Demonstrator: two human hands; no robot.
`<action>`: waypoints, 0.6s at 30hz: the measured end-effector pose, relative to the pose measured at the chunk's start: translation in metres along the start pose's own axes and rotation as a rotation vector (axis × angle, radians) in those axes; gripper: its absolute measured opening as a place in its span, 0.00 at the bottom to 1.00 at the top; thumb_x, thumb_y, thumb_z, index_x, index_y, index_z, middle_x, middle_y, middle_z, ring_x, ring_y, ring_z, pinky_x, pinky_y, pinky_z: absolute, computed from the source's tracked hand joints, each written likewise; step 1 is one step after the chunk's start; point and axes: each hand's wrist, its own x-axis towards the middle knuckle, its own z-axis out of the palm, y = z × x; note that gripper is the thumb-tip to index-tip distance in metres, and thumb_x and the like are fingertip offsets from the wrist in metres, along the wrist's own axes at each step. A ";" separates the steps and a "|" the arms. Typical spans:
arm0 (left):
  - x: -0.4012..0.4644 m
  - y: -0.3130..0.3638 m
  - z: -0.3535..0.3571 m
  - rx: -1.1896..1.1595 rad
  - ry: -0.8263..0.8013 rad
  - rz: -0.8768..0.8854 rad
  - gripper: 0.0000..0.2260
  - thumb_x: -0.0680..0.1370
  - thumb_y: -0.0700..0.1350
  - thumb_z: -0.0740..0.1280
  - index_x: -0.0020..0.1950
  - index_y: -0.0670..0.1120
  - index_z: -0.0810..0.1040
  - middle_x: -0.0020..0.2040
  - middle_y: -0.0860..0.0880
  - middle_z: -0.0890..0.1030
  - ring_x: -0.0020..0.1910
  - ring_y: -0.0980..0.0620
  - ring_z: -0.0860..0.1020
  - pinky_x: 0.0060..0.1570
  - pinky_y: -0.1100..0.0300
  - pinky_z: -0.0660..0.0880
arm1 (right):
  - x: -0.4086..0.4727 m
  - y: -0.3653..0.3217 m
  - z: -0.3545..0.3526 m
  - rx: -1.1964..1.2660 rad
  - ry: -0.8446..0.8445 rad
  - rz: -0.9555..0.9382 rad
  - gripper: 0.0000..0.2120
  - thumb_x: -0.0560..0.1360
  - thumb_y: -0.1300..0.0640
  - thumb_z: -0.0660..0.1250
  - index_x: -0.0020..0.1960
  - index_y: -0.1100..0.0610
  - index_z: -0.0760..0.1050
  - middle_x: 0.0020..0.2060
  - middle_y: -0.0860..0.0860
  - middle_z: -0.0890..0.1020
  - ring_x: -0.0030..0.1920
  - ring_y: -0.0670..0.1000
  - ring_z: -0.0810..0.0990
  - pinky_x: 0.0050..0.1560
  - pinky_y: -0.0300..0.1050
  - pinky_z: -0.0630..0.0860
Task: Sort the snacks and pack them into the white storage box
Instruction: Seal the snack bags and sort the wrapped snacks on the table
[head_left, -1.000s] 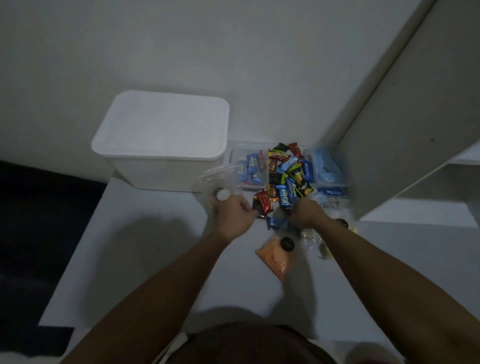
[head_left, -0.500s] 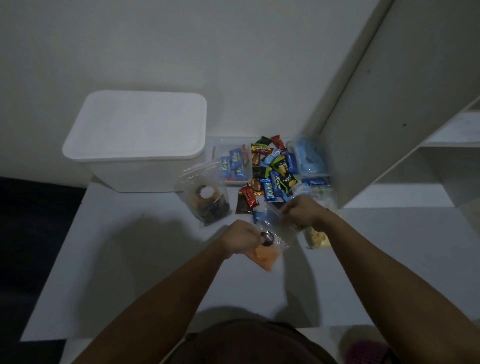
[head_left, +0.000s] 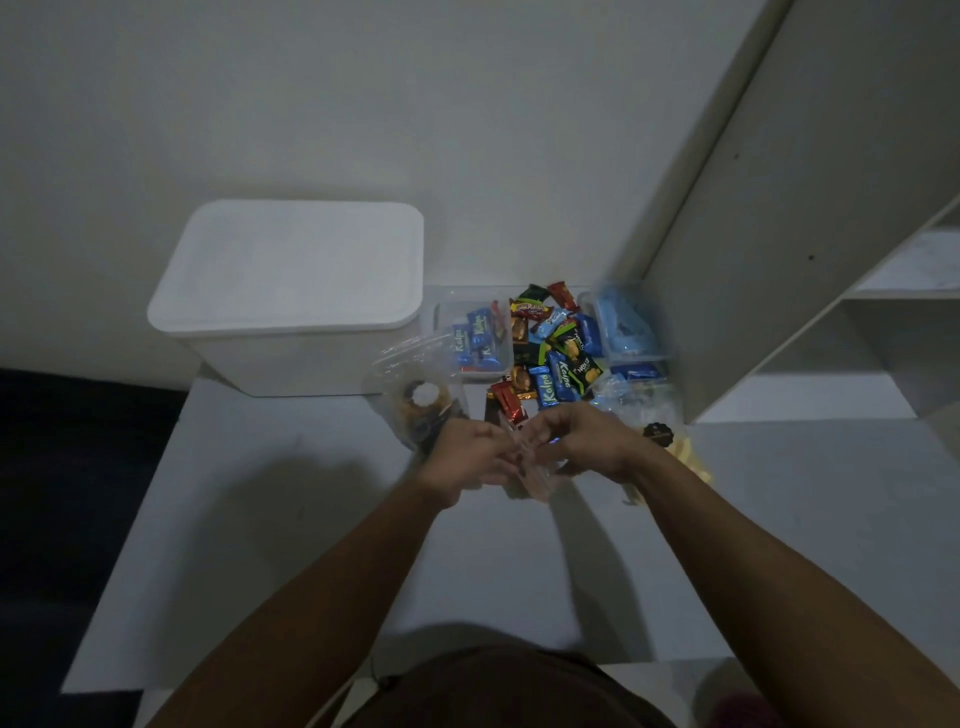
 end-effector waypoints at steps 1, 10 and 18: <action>-0.001 -0.001 0.000 -0.009 -0.002 0.007 0.06 0.76 0.42 0.69 0.46 0.40 0.82 0.42 0.41 0.85 0.41 0.47 0.84 0.50 0.46 0.80 | 0.000 0.001 0.000 0.014 0.004 -0.001 0.11 0.70 0.67 0.71 0.51 0.58 0.82 0.47 0.61 0.83 0.43 0.55 0.82 0.41 0.48 0.78; -0.008 0.004 -0.002 0.037 0.032 0.040 0.06 0.74 0.36 0.67 0.38 0.40 0.80 0.33 0.46 0.81 0.33 0.54 0.80 0.33 0.63 0.77 | -0.007 -0.006 -0.001 -0.072 0.160 -0.088 0.07 0.72 0.71 0.69 0.46 0.63 0.82 0.40 0.60 0.85 0.35 0.51 0.82 0.34 0.43 0.81; -0.009 0.022 -0.007 0.083 0.130 0.101 0.10 0.73 0.36 0.66 0.31 0.43 0.77 0.29 0.45 0.78 0.26 0.55 0.74 0.26 0.65 0.71 | -0.007 -0.029 -0.007 -0.358 0.348 -0.271 0.06 0.73 0.67 0.70 0.46 0.60 0.83 0.38 0.52 0.85 0.35 0.43 0.82 0.37 0.34 0.79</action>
